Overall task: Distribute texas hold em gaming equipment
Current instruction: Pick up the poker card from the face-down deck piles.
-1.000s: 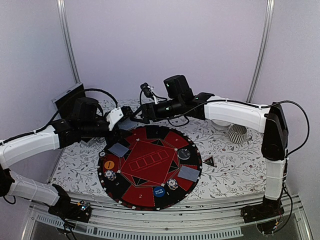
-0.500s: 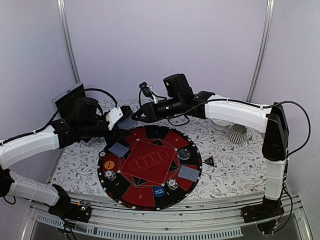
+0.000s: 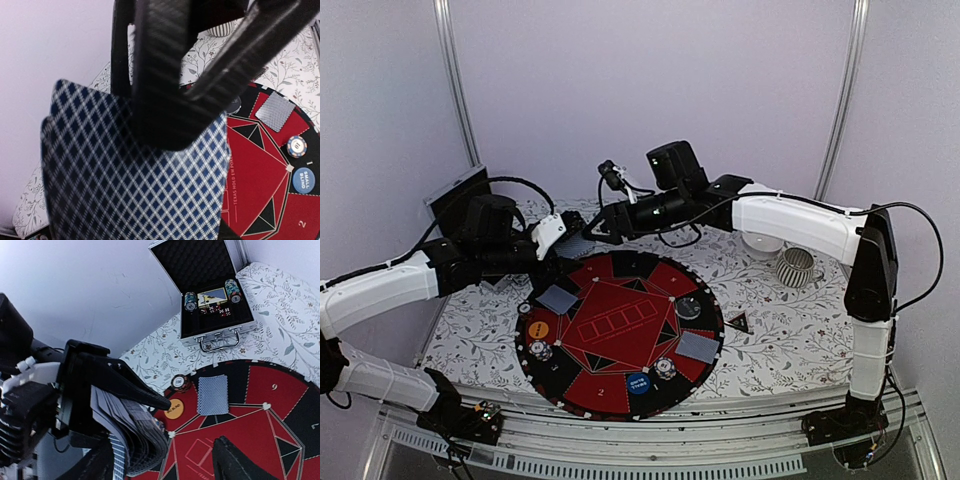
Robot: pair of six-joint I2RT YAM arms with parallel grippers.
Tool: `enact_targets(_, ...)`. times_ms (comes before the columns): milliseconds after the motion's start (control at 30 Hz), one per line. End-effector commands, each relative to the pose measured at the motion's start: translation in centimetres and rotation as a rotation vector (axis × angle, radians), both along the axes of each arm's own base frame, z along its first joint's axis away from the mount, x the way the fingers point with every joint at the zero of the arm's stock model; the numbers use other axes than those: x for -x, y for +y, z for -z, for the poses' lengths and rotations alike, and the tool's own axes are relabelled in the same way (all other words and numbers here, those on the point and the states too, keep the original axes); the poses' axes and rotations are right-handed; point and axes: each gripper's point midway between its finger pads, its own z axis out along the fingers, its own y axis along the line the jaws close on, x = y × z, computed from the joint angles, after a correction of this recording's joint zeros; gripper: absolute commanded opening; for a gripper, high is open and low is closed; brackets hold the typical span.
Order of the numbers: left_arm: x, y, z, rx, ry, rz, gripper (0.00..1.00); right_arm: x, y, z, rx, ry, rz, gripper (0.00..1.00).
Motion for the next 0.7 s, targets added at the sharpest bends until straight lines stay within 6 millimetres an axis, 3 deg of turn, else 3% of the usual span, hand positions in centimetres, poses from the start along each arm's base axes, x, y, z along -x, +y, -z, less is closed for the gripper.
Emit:
enact_targets(0, 0.3, -0.4, -0.9, 0.031, -0.022, 0.012, 0.44, 1.9, 0.8, -3.9, -0.09, -0.057, -0.104, 0.76)
enact_targets(167, 0.4, -0.4, -1.1, 0.036, -0.023, 0.014, 0.44, -0.2, 1.8, -1.9, -0.062, -0.048, -0.059, 0.77)
enact_targets(667, 0.6, -0.5, -1.3, 0.045, -0.025, 0.022, 0.44, -1.4, 2.5, 0.6, -0.014, -0.047, -0.045, 0.93)
